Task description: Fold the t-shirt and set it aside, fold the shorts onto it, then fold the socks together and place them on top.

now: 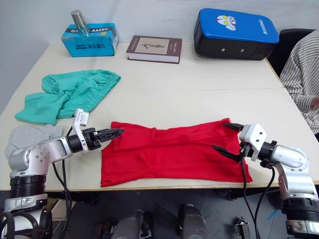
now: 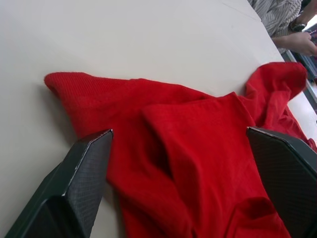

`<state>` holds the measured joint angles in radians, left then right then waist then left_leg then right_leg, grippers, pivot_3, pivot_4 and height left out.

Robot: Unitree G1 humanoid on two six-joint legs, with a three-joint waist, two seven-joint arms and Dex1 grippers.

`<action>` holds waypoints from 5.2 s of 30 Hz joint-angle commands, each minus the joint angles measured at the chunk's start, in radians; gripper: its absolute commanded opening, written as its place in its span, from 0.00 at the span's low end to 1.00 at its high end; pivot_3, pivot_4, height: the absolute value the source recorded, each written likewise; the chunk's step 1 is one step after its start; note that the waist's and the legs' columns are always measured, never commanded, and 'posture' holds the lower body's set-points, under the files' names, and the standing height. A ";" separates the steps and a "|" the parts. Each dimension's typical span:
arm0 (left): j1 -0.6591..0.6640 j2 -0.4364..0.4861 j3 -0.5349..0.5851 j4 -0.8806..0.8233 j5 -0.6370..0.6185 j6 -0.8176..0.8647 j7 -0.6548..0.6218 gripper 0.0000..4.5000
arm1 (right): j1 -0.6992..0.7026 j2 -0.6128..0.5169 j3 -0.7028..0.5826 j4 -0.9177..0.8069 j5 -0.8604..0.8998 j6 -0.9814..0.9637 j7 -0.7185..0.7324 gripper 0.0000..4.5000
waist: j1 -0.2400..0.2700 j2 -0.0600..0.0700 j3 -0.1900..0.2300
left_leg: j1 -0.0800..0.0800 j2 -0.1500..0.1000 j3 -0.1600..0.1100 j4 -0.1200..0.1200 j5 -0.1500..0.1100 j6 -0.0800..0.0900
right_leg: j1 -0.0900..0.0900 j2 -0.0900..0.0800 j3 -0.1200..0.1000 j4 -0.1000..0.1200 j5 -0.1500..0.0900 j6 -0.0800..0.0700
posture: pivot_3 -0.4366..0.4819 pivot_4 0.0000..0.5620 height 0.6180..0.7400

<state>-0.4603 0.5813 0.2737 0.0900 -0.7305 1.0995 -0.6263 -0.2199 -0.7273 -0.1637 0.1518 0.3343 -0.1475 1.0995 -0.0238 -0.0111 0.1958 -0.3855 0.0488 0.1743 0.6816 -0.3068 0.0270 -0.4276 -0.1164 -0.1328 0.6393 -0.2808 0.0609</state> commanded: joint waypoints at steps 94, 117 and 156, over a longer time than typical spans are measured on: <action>0.107 -0.163 -0.368 -0.057 0.489 -0.791 -0.008 0.01 | -0.091 0.306 0.242 -0.134 -0.315 0.229 -0.652 0.00 | 0.001 0.000 0.000 | -0.003 0.000 0.000 0.000 -0.002 0.002 | -0.002 0.001 -0.001 -0.002 0.000 0.000 | 0.48 0.27 1.00; 0.093 -0.210 -0.216 0.028 0.421 -0.987 -0.019 0.01 | -0.087 0.163 -0.114 0.163 -0.029 -0.037 -0.513 0.00 | -0.009 0.001 -0.017 | 0.015 0.003 0.001 -0.016 -0.002 -0.002 | 0.012 0.000 0.000 -0.012 -0.001 -0.001 | 0.48 0.27 1.00; 0.251 0.054 -0.192 -0.219 0.180 -0.963 -0.561 0.61 | -0.513 -0.238 0.212 0.476 -0.109 0.499 0.239 0.73 | -0.007 0.005 -0.015 | 0.015 0.007 0.002 -0.017 -0.005 -0.005 | 0.010 0.000 -0.002 -0.013 -0.003 -0.007 | 0.48 0.27 1.00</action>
<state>-0.2173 0.6258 0.0695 -0.0834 -0.5173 0.1305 -1.1659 -0.7067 -0.9600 0.0048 0.5739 0.2826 0.3432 1.3060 -0.0310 -0.0066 0.1810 -0.3708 0.0558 0.1762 0.6644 -0.3123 0.0211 -0.4181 -0.1160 -0.1354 0.6264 -0.2842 0.0537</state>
